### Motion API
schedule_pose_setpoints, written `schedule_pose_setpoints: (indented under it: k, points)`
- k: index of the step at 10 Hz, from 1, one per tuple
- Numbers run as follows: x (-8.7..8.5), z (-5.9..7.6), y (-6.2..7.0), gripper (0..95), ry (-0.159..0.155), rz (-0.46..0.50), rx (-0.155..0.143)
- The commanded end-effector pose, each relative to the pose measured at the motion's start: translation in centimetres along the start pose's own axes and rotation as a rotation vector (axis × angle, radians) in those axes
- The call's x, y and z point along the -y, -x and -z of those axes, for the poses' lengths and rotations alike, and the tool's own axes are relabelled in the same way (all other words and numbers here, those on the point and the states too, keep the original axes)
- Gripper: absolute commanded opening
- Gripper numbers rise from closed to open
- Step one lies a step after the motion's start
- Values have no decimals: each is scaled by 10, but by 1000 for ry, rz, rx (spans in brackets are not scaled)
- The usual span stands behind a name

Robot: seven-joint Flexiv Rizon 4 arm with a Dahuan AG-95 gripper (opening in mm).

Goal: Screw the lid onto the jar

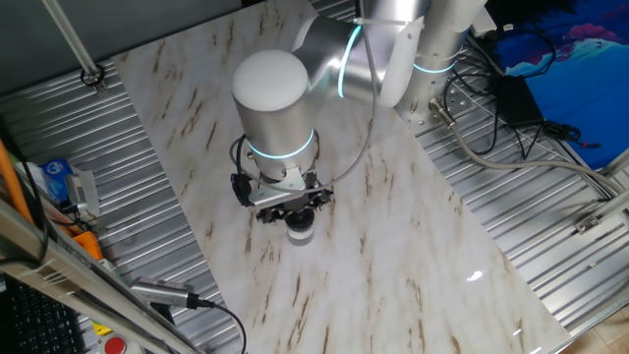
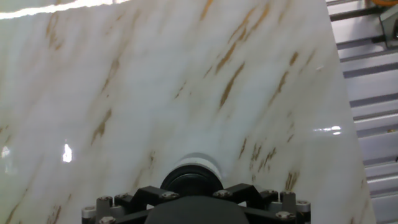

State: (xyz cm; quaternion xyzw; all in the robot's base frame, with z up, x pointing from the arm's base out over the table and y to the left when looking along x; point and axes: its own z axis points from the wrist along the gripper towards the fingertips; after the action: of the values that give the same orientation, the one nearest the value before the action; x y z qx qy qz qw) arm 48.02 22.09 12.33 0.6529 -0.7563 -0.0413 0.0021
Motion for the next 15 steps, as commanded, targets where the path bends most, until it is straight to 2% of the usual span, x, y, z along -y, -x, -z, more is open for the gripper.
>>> schedule_pose_setpoints:
  k: [1, 13, 15]
  points:
    - [1, -1, 1, 950, 5, 3, -6]
    - [3, -5, 3, 950, 33, 52, -27]
    - [6, -9, 0, 950, 48, 56, -22]
